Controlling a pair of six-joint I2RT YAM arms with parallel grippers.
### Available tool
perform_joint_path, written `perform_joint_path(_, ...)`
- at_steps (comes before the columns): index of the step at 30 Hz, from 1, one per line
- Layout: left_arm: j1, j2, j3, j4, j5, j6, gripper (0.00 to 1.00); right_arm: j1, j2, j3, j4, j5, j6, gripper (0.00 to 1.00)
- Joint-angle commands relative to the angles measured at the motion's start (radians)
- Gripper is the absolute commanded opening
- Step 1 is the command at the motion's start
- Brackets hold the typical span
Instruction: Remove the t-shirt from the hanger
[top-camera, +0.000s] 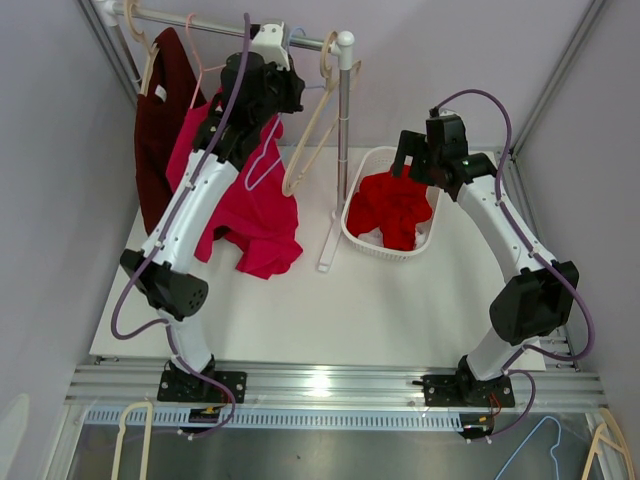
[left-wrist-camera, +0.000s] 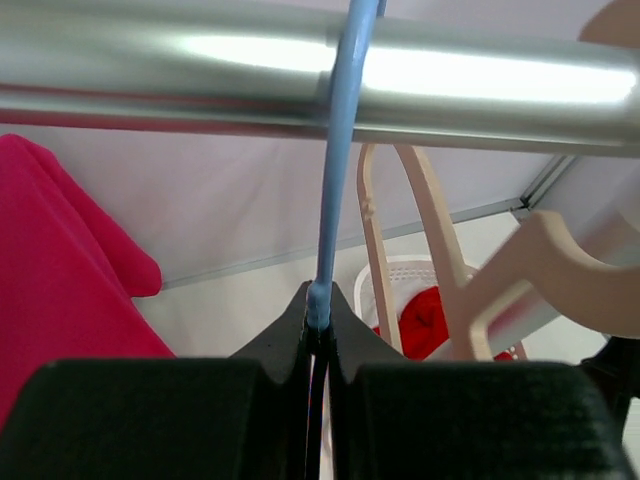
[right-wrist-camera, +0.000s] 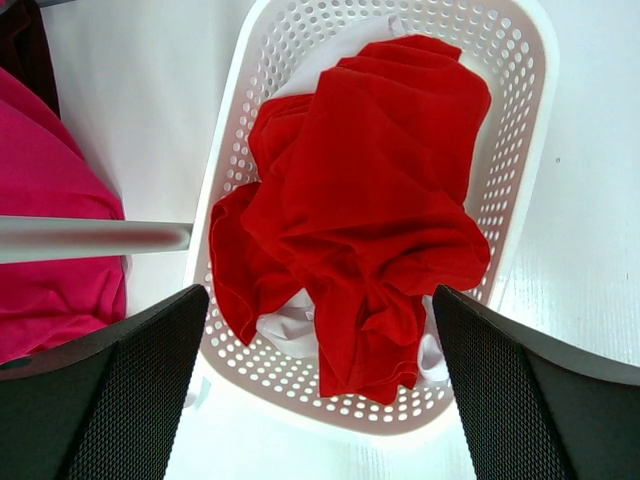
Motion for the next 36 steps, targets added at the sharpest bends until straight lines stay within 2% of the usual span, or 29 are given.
perform_joint_path(1,-0.023,-0.03,0.054,0.015,0.049,-0.004,0.1,0.002,-0.02,0.015,0.001,-0.01,-0.004,0.98)
perform_joint_path(2,-0.026,-0.03,0.054,0.007,0.049,-0.002,0.25,0.003,-0.023,0.012,0.001,-0.01,-0.006,0.98)
perform_joint_path(4,-0.026,-0.036,0.055,-0.001,0.049,-0.002,0.31,0.003,-0.026,0.007,0.002,-0.01,-0.004,0.98)
perform_joint_path(5,-0.026,-0.042,0.051,-0.004,0.053,-0.004,0.38,0.003,-0.026,0.006,0.002,-0.01,-0.006,0.98)
perform_joint_path(10,-0.026,-0.091,0.061,-0.06,0.103,-0.039,0.42,0.003,-0.03,0.004,0.002,-0.016,-0.006,0.98)
perform_joint_path(16,-0.026,-0.244,-0.001,-0.139,0.09,-0.057,0.49,0.006,-0.041,-0.024,0.019,-0.036,0.002,0.99)
perform_joint_path(20,-0.023,-0.405,-0.2,-0.041,0.029,-0.024,0.66,0.017,-0.05,-0.033,0.022,-0.044,0.001,0.99)
perform_joint_path(21,-0.008,-0.459,-0.249,-0.001,0.005,-0.019,0.73,0.019,-0.052,-0.034,0.022,-0.045,0.0,0.99)
perform_joint_path(23,0.028,-0.485,-0.271,-0.001,0.042,-0.036,0.84,0.02,-0.054,-0.036,0.019,-0.054,-0.003,0.99)
perform_joint_path(28,0.185,-0.417,-0.175,-0.103,0.13,-0.059,0.89,0.026,-0.05,-0.022,0.007,-0.071,-0.009,0.99)
perform_joint_path(30,0.244,-0.378,-0.089,-0.152,0.149,-0.056,0.89,0.028,-0.052,-0.018,0.002,-0.076,-0.012,0.99)
perform_joint_path(34,0.302,-0.259,0.076,-0.22,0.133,-0.045,0.89,0.026,-0.06,-0.016,0.001,-0.076,-0.016,0.99)
perform_joint_path(36,0.31,-0.217,0.087,-0.205,0.118,-0.031,0.89,0.026,-0.067,-0.021,0.001,-0.074,-0.016,0.99)
